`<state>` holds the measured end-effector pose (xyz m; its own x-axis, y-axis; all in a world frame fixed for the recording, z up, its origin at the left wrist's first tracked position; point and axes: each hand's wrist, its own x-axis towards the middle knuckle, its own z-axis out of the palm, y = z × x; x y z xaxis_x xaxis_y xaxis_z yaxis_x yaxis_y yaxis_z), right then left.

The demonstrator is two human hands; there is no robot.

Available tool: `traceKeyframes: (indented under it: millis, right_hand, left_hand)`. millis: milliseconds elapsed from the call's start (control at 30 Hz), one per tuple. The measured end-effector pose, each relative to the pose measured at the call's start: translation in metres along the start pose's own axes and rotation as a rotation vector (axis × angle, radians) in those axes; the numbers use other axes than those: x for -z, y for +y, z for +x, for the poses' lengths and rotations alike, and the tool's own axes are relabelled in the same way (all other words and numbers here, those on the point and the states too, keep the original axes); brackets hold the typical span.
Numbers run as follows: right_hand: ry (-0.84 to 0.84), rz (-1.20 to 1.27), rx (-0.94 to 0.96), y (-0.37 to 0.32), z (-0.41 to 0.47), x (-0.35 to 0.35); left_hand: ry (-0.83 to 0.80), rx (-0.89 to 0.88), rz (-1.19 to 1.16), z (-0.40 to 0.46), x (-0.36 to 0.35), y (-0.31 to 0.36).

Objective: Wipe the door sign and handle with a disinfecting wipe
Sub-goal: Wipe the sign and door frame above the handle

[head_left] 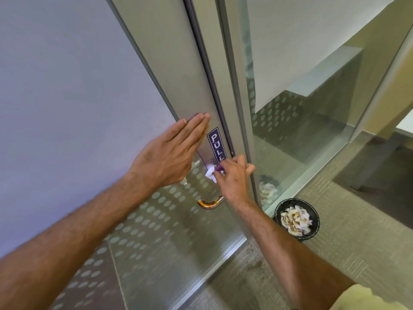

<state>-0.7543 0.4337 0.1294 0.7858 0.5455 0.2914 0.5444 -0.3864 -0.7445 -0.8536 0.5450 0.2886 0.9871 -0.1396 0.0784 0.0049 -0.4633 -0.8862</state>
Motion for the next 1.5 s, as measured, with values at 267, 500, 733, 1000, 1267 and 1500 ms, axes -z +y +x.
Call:
traceKeyframes:
  millis: [267,500,733,1000,1267,1500]
  right_hand:
    - [0.269,0.087,0.141,-0.040,0.035,0.016]
    - [-0.050,-0.126,0.064,0.015,-0.002,-0.011]
    - [0.333,0.065,0.101,-0.028,0.042,0.019]
    - [0.054,0.047,0.042,0.009,0.018,0.008]
    - [-0.128,0.079,-0.079,0.075,0.032,0.053]
    - [-0.117,0.201,-0.284,0.052,0.027,0.035]
  left_hand:
    - [0.013,0.011,-0.014,0.001,0.000,0.002]
    - [-0.034,0.007,-0.011,0.000,0.001,0.001]
    - [0.026,0.003,-0.021,0.001,-0.002,0.001]
    - [0.004,0.001,-0.014,-0.001,-0.004,0.002]
    - [-0.006,0.008,-0.003,-0.001,-0.007,0.003]
    - [-0.014,0.002,0.023,-0.002,-0.006,0.002]
